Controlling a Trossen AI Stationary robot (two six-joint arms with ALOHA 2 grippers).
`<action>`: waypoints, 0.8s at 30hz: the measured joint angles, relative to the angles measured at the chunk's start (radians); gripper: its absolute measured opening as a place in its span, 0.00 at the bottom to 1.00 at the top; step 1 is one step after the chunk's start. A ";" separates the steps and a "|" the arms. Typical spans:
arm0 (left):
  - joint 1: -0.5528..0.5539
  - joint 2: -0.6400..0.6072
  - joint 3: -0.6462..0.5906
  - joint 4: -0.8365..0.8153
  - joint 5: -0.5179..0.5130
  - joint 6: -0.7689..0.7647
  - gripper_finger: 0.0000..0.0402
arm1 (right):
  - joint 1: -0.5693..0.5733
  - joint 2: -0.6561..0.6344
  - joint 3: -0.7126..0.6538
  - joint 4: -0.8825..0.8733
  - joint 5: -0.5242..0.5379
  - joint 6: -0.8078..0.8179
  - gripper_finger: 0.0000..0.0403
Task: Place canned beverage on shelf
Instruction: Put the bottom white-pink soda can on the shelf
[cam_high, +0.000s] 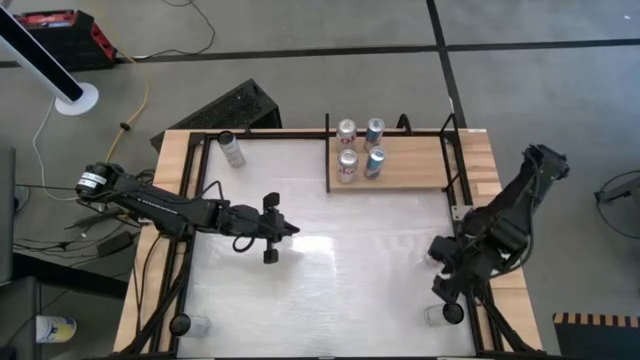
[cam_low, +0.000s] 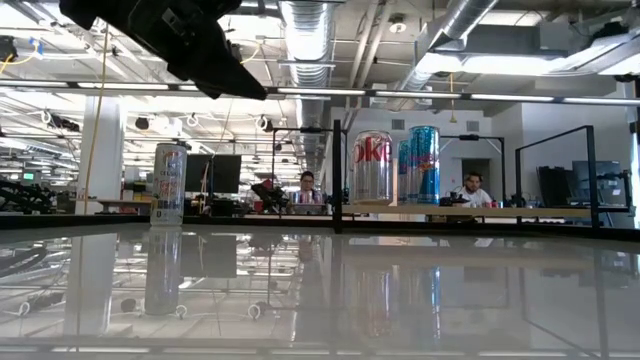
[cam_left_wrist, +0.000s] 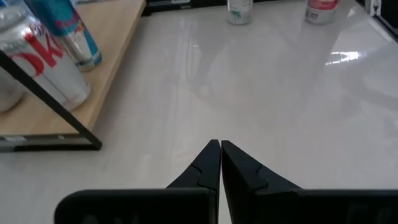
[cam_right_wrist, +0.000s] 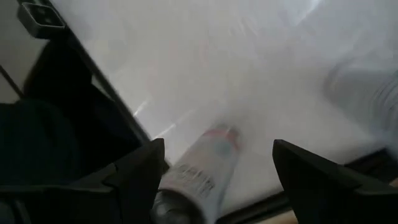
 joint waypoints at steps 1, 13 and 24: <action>0.000 0.000 0.000 0.003 -0.003 0.014 0.00 | 0.006 0.004 0.008 0.003 -0.012 0.034 0.81; 0.037 0.000 0.000 0.127 -0.005 0.161 0.00 | 0.126 0.145 0.114 0.000 -0.139 0.495 0.81; 0.098 0.000 0.000 0.127 0.057 0.190 0.00 | 0.140 0.235 0.164 -0.003 -0.169 0.538 0.81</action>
